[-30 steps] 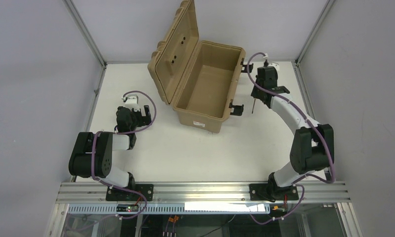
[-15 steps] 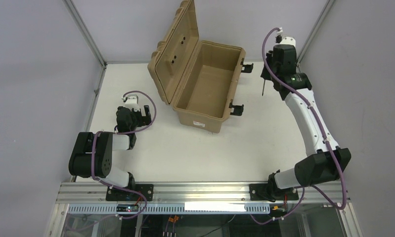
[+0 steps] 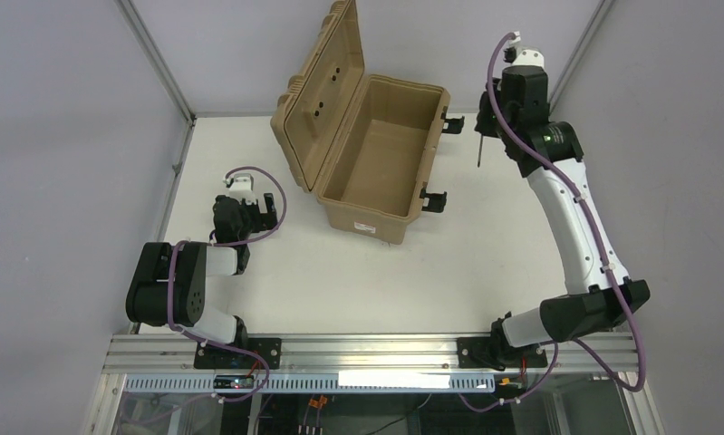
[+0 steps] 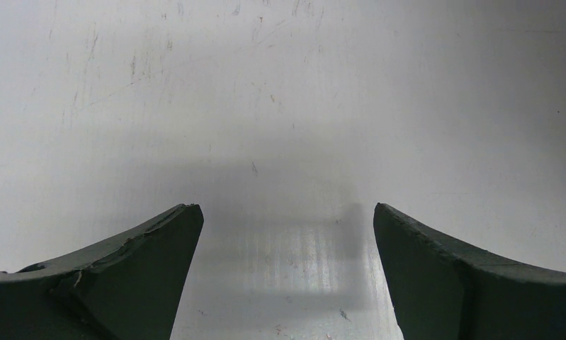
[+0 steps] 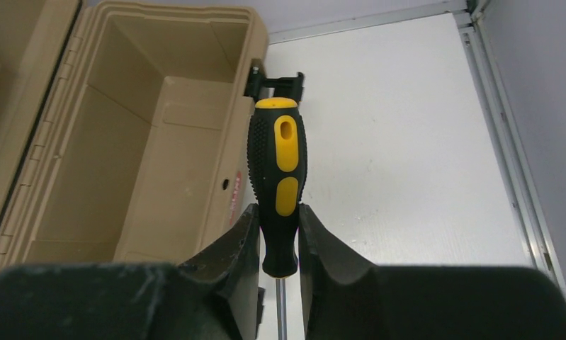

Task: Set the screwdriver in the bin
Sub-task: Place the screwdriver in the bin.

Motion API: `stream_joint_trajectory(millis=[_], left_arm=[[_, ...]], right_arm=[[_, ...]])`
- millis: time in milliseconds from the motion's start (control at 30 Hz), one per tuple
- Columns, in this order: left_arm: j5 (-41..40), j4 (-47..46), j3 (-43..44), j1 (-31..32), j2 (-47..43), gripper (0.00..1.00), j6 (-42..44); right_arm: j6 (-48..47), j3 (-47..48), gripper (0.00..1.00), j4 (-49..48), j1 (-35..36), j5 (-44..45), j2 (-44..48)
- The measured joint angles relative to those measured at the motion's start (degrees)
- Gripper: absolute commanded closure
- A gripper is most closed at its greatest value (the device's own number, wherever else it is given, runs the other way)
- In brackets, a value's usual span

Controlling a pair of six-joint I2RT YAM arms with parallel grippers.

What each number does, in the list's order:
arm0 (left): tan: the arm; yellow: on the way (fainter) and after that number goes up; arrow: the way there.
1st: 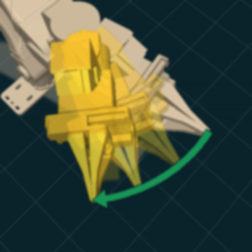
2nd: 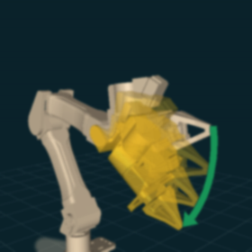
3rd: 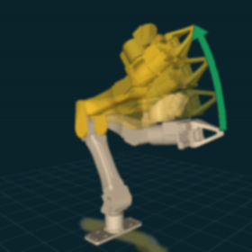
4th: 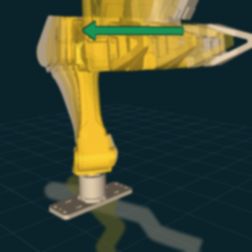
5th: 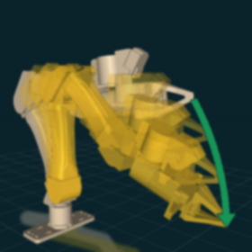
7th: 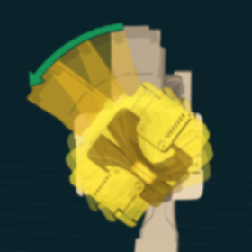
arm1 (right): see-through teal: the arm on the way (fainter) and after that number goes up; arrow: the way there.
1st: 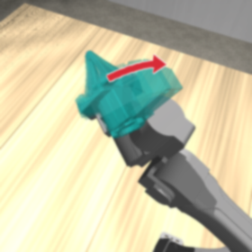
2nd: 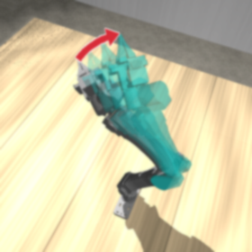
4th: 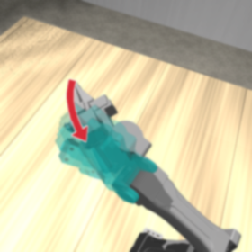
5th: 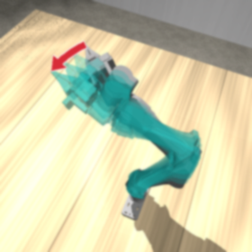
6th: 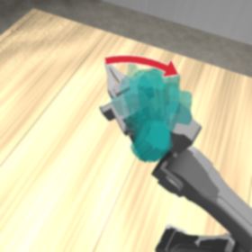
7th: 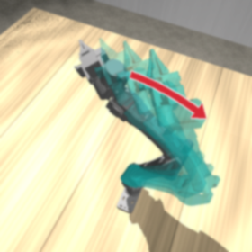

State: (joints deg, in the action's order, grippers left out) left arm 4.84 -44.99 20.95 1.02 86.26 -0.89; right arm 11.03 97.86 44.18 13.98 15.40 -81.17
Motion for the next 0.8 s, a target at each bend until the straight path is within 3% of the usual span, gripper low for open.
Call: stream_joint_trajectory(millis=[467, 800], left_arm=[[0.0, 0.0, 0.0, 0.0, 0.0, 0.01, 0.0], [0.02, 0.02, 0.0, 0.0, 0.0, 0.01, 0.0]], right_arm=[[5.44, 9.62, 1.0, 0.7, 17.94, 8.39, -11.72], [6.67, 17.07, 1.0, -0.81, 25.79, 13.9, -21.31]])
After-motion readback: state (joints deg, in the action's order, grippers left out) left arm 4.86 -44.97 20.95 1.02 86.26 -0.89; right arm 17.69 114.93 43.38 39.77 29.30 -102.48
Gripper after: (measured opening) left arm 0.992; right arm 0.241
